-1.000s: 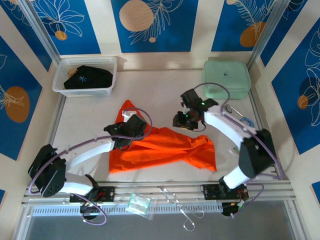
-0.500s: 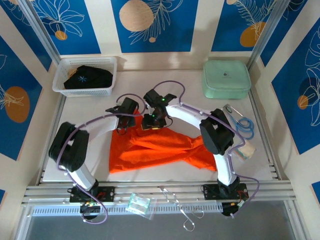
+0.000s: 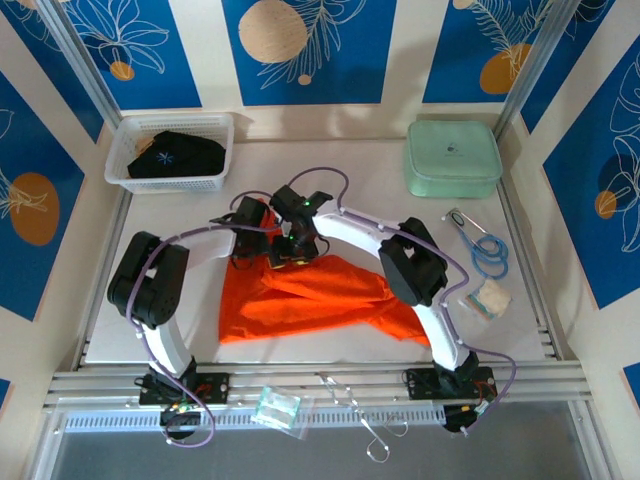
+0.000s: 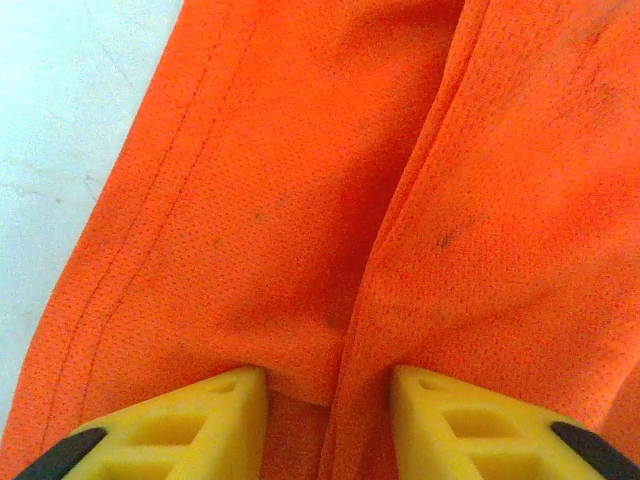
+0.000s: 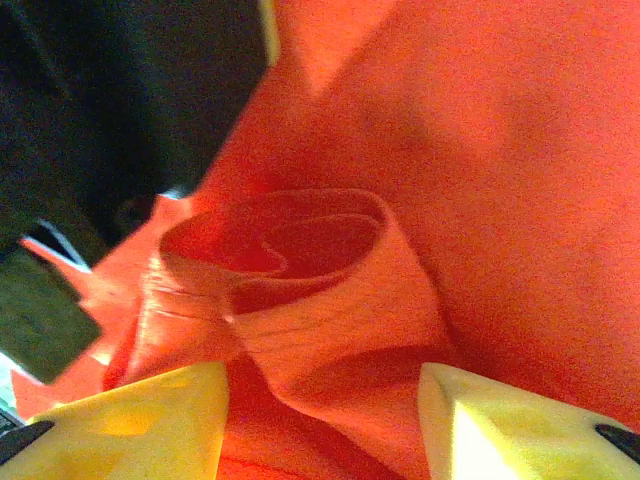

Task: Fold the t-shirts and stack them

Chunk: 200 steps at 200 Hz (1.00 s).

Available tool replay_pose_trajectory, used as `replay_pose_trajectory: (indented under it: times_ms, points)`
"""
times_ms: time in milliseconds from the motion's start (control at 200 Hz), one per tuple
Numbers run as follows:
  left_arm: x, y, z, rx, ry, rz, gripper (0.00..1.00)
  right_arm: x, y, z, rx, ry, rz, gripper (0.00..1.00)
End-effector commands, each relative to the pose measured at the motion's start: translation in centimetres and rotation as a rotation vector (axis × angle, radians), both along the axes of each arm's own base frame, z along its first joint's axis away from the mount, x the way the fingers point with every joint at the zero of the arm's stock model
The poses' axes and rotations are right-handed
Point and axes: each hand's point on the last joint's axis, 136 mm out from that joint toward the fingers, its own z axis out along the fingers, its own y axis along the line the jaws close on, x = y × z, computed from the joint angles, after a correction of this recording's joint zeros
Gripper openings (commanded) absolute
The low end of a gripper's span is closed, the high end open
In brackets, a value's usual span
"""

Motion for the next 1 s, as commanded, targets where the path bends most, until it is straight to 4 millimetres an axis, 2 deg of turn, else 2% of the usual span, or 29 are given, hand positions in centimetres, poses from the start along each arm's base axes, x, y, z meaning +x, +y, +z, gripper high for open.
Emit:
replay_pose_trajectory:
  times_ms: [0,155,220,280,370,450,620,796,996]
  points:
    - [-0.8,0.0,-0.4,-0.028,0.021,-0.001,0.37,-0.6,0.2,-0.7,-0.040,0.042,-0.002,0.54]
    - [-0.9,-0.1,-0.3,-0.040,0.017,-0.002,0.36,-0.3,-0.2,-1.7,-0.080,0.047,-0.028,0.53]
    - [-0.9,-0.2,-0.2,-0.042,0.015,-0.003,0.36,-0.1,-0.7,-2.0,-0.112,0.037,-0.042,0.48]
    - [-1.0,-0.1,-0.2,-0.043,0.016,-0.003,0.36,0.2,-1.2,-2.0,-0.138,0.021,-0.056,0.37]
    - [-1.1,-0.2,-0.2,-0.049,0.015,-0.003,0.35,0.7,-1.7,-1.8,-0.157,-0.002,-0.081,0.11]
    - [-1.2,-0.2,-0.2,-0.051,0.016,-0.001,0.35,1.1,-1.9,-1.0,-0.152,-0.027,-0.096,0.00]
    - [-1.7,0.1,-0.5,-0.047,0.023,0.003,0.34,2.9,-3.5,3.0,-0.164,-0.150,-0.128,0.00]
    - [-1.9,0.0,-0.7,-0.053,0.028,0.000,0.34,6.6,-8.4,8.2,-0.208,-0.320,-0.221,0.00]
    - [-1.6,-0.5,0.0,-0.076,0.016,-0.009,0.34,11.0,-13.2,11.0,-0.180,-0.403,-0.304,0.00]
